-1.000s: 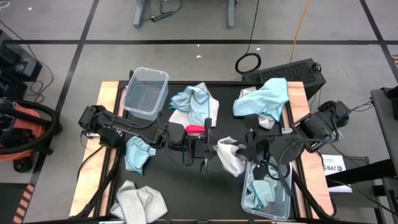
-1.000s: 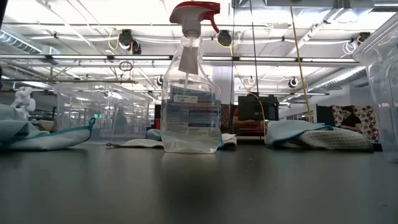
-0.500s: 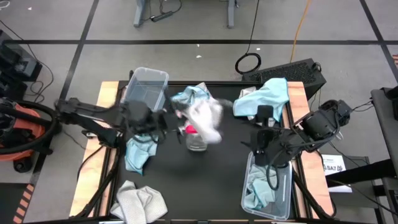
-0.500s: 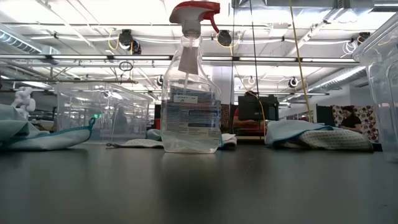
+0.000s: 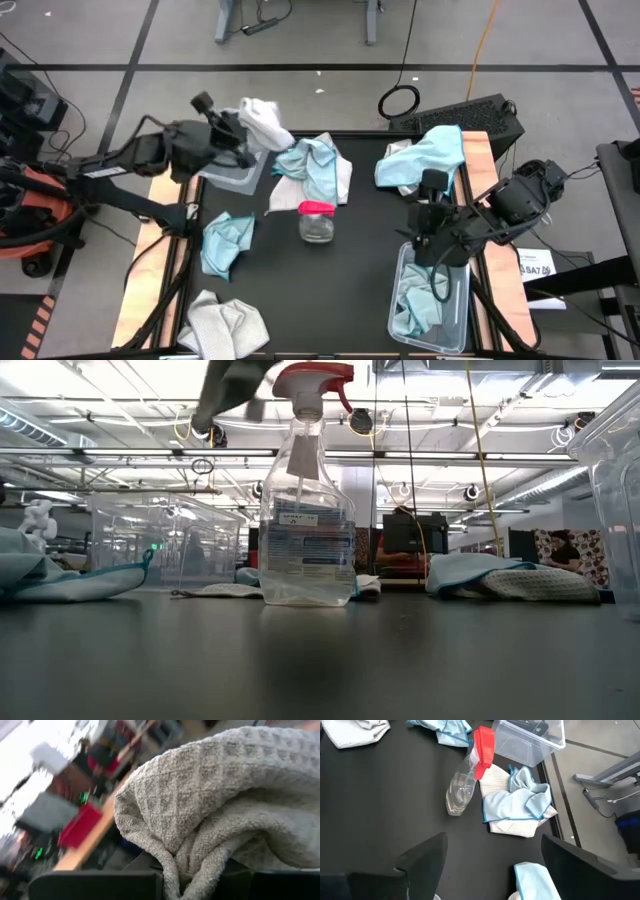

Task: Sort microfiber towel by color & place in baskets
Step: Put the bottom right gray towel into the left transparent bin

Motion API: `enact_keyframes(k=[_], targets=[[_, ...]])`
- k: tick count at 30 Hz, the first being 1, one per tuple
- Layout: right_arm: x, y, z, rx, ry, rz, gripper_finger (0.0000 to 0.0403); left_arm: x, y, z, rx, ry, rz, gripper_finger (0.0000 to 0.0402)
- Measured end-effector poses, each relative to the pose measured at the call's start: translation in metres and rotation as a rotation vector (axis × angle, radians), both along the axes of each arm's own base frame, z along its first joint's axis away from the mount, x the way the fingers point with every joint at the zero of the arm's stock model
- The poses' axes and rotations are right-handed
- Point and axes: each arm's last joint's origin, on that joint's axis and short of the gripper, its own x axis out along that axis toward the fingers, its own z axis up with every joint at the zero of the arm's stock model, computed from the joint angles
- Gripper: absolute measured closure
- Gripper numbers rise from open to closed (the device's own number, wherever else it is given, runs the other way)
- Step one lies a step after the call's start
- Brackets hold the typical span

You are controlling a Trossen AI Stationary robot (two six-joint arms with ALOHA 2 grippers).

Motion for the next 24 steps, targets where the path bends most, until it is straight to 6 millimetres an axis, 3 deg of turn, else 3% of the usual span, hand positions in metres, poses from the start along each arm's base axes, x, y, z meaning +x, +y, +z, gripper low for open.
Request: enact_keyframes(k=[9, 18, 24], targets=[[0.000, 0.001, 0.000, 0.024, 0.008, 0.004, 0.0090, -0.020, 0.049, -0.031, -0.154, 0.177, 0.310, 0.0361], [-0.004, 0.008, 0.000, 0.056, -0.003, 0.009, 0.0090, -0.025, 0.091, -0.073, -0.332, 0.281, 0.402, 0.0361], [-0.009, 0.016, 0.000, 0.080, -0.013, 0.022, 0.0090, -0.033, 0.117, -0.103, -0.493, 0.261, 0.422, 0.0361]])
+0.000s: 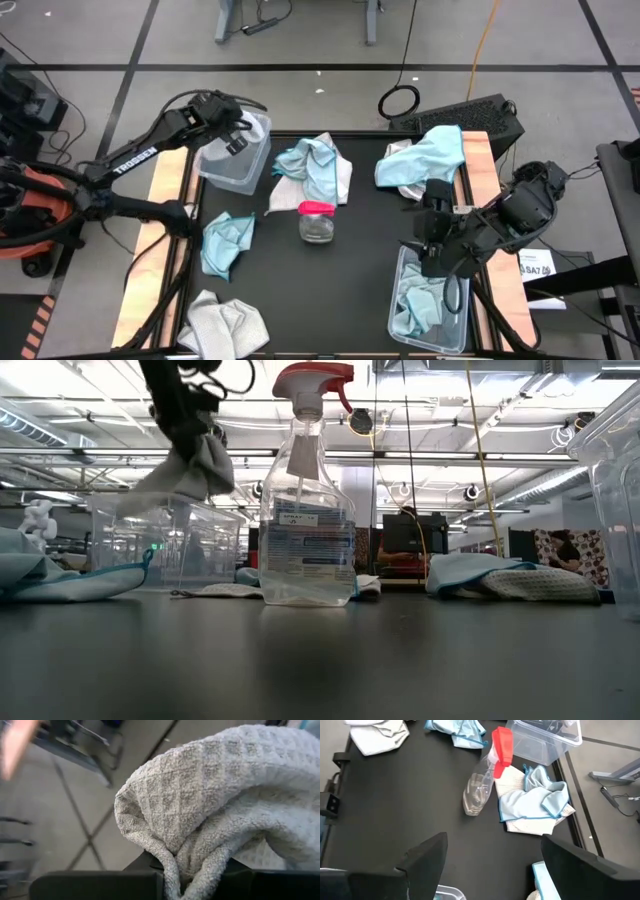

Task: Sort microfiber towel by color & place in baskets
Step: Put the bottom right gray towel into the left transparent bin, then put the bottom left gray towel into the left transparent bin

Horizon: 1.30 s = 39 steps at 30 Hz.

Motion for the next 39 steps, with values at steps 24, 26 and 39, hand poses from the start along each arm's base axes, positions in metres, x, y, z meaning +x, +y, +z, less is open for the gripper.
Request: enact_keyframes(k=[24, 26, 39], targets=[[-0.004, 0.009, -0.001, 0.025, -0.009, 0.005, 0.0090, -0.007, 0.037, -0.073, -0.398, 0.112, 0.128, 0.0261], [-0.004, 0.009, -0.001, 0.024, -0.009, 0.005, 0.0090, -0.008, 0.036, -0.073, -0.408, 0.123, 0.130, 0.0249], [-0.004, 0.009, -0.001, 0.022, -0.008, 0.007, 0.0090, -0.020, 0.020, -0.035, -0.347, 0.020, 0.125, 0.0172]])
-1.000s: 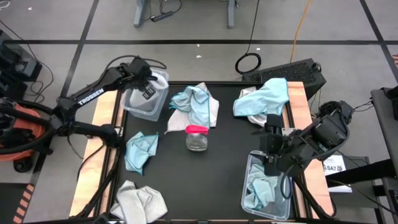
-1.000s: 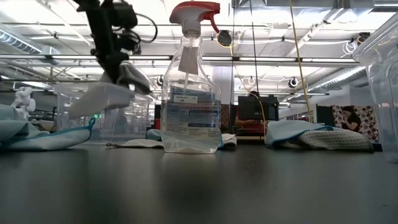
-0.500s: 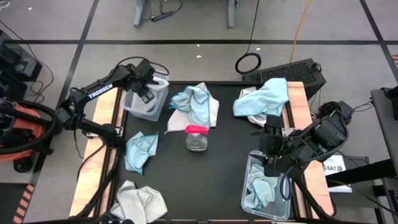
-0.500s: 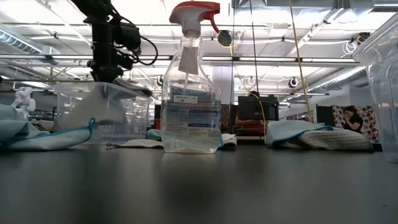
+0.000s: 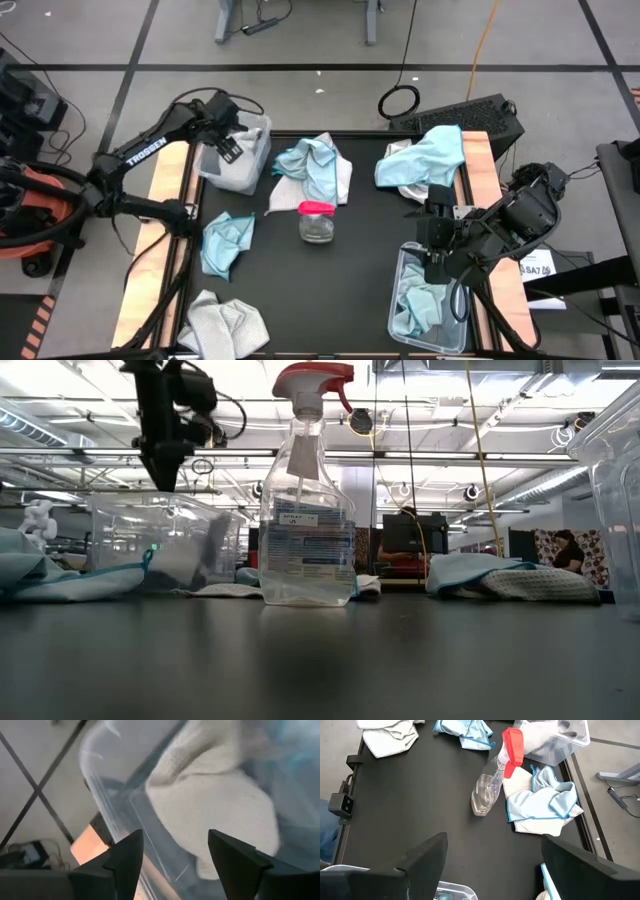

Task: Sort microfiber towel by color & place in baskets
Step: Put the bottom left gray towel into the left transparent bin

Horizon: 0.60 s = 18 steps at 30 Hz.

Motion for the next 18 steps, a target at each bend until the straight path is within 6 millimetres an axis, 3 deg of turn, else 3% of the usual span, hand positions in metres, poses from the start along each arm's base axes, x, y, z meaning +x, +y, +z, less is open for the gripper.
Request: enact_keyframes(k=[8, 12, 18], targets=[[0.000, 0.000, 0.000, 0.002, 0.000, -0.002, 0.0090, -0.006, -0.028, 0.039, 0.011, -0.236, -0.133, 0.0171], [0.000, 0.000, 0.000, 0.008, -0.002, -0.009, 0.0090, -0.007, -0.051, 0.046, -0.073, -0.331, -0.257, 0.0171], [0.000, 0.000, 0.000, 0.012, -0.003, -0.013, 0.0090, -0.009, -0.090, 0.047, -0.249, -0.323, -0.398, 0.0171]])
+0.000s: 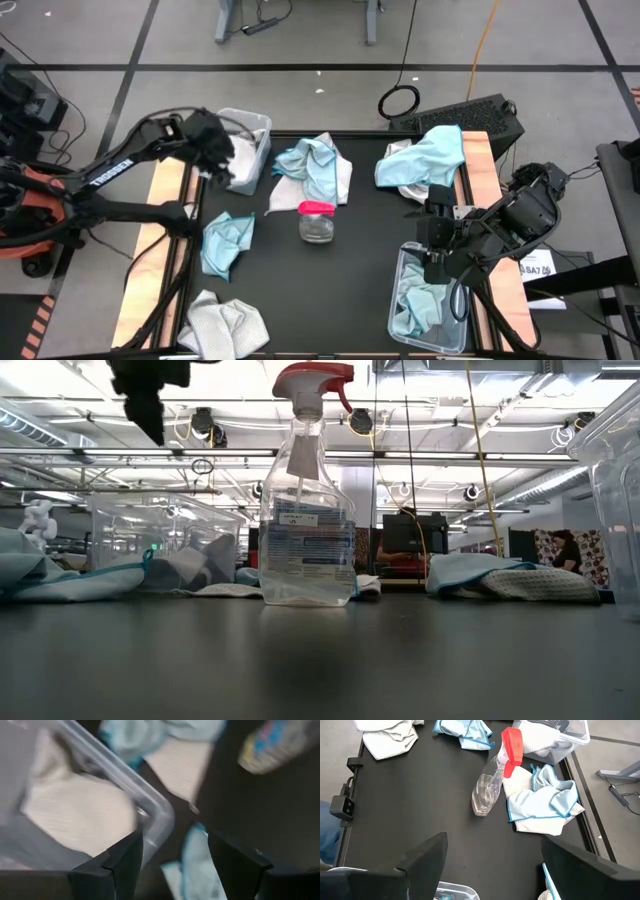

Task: Sort microfiber towel by color & place in baskets
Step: Put the bottom left gray towel into the left transparent bin

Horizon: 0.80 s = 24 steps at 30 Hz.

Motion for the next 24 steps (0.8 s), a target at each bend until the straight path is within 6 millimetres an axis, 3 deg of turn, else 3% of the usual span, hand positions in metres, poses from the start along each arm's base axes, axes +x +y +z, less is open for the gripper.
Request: enact_keyframes(k=[11, 24], targets=[[0.002, 0.001, 0.001, 0.019, -0.017, 0.002, 0.0090, 0.008, -0.065, -0.001, -0.152, 0.056, -0.161, 0.0171], [0.003, 0.003, 0.002, 0.036, -0.037, 0.002, 0.0090, 0.036, -0.135, -0.015, -0.181, 0.128, -0.333, 0.0171]])
